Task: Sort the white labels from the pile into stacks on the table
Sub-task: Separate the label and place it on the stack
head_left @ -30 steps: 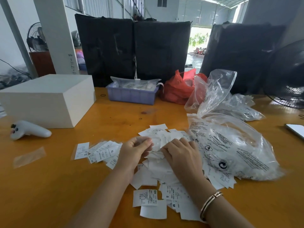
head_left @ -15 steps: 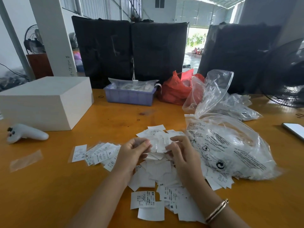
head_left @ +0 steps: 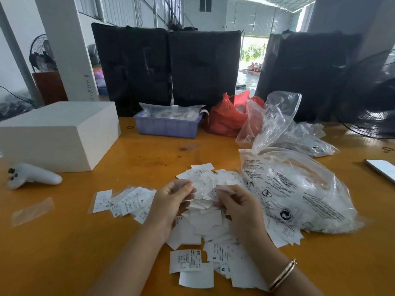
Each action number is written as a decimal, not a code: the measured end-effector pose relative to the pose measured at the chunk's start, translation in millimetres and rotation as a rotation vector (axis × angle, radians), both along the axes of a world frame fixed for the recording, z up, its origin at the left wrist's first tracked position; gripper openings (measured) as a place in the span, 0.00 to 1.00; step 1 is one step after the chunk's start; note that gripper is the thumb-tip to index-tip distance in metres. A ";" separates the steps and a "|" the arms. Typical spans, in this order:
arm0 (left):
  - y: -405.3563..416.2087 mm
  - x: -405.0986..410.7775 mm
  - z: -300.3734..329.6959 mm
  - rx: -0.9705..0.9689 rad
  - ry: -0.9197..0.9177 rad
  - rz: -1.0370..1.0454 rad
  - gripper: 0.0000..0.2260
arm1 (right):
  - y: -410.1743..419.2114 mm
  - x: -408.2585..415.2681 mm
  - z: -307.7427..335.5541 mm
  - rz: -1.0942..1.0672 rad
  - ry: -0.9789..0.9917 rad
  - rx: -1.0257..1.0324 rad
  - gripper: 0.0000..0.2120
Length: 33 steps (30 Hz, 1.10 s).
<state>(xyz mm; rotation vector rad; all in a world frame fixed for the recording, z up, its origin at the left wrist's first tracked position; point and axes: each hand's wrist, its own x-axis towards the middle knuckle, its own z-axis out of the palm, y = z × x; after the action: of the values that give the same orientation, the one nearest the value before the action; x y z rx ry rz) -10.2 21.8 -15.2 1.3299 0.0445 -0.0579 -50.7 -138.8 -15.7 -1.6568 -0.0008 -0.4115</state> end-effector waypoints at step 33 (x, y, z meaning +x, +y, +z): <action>-9.5 -15.7 12.4 -0.007 -0.033 -0.183 0.07 | 10.8 -7.5 2.7 0.160 0.178 0.044 0.10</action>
<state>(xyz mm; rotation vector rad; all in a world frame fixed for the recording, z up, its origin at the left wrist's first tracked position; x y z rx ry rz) -25.9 12.3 -2.8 1.3244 -0.1050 -0.1911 -58.2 -128.0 -13.0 -1.6314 0.0079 -0.1415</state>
